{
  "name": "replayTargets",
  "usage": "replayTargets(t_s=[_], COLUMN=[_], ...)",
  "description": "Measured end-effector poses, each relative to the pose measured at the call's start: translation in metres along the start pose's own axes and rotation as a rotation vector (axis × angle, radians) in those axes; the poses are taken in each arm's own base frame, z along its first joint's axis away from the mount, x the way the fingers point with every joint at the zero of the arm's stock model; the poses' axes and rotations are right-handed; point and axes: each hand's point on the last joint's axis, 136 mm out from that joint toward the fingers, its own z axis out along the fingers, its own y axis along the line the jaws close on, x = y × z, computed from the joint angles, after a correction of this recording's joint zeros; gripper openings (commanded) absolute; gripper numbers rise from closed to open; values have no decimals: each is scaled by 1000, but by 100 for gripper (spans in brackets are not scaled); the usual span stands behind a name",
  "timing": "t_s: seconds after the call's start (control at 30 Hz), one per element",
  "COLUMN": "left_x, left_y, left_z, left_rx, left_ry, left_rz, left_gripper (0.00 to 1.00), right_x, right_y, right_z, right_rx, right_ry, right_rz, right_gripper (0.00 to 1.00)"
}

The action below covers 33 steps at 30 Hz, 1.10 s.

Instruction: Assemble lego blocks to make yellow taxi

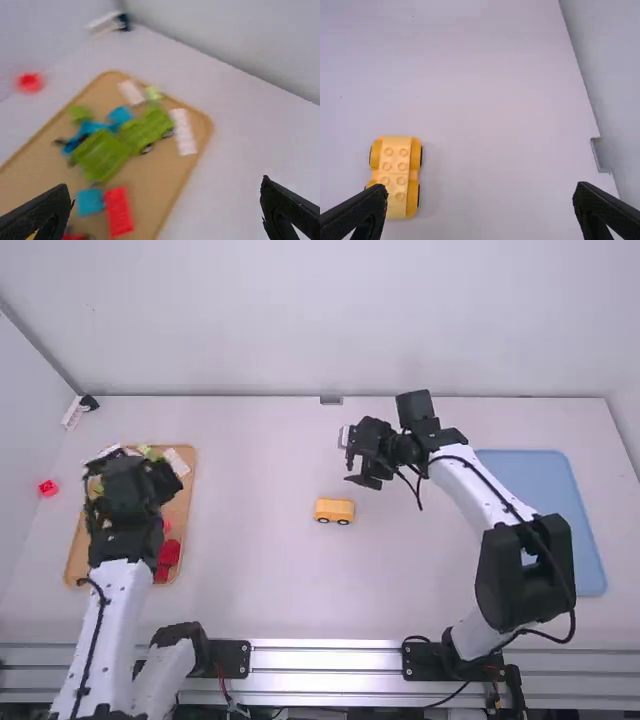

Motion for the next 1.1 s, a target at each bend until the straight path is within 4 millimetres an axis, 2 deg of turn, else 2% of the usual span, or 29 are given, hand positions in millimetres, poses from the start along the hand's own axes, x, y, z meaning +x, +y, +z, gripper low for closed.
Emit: replayTargets(t_s=[0.03, 0.07, 0.13, 0.17, 0.23, 0.37, 0.47, 0.53, 0.63, 0.67, 0.73, 0.87, 1.1], left_x=[0, -2, -1, -1, -2, 1, 7, 10, 14, 15, 17, 21, 23], left_y=[4, 29, 58, 63, 88, 111, 127, 130, 138, 138, 144, 149, 151], left_z=[-1, -4, -9, -11, -15, -17, -14, -10, 2, 3, 11, 21, 26], left_rx=[-14, -93, -177, -190, -254, -315, -360, -368, -372, -371, -371, -361, -338], left_ry=[-1, -4, -6, -8, -17, -14, 11, 27, 57, 60, 73, 101, 126], left_rz=[-15, -92, -181, -197, -285, -360, -405, -417, -448, -450, -473, -482, -446], left_gripper=[99, 99, 99, 99, 99, 99, 99, 99, 99, 99, 99, 99, 99], right_x=[-1, -5, -14, -16, -29, -50, -61, -64, -89, -91, -120, -156, -175], right_y=[1, 1, 1, 0, -3, -13, -12, -6, 3, 3, 3, 1, 13], right_z=[1, 5, 9, 10, 15, 19, 22, 24, 20, 20, 13, 7, 12], right_rx=[-2, -2, 6, 8, 29, 78, 77, 49, -18, -19, -38, -41, -79], right_ry=[-1, -7, -24, -28, -55, -107, -131, -131, -175, -178, -226, -296, -329], right_rz=[-2, -19, -48, -56, -86, -92, -42, -11, 19, 18, -8, -24, 30], right_gripper=[99, 99, 99, 99, 99, 99, 99, 99, 99, 99, 99, 99, 99])
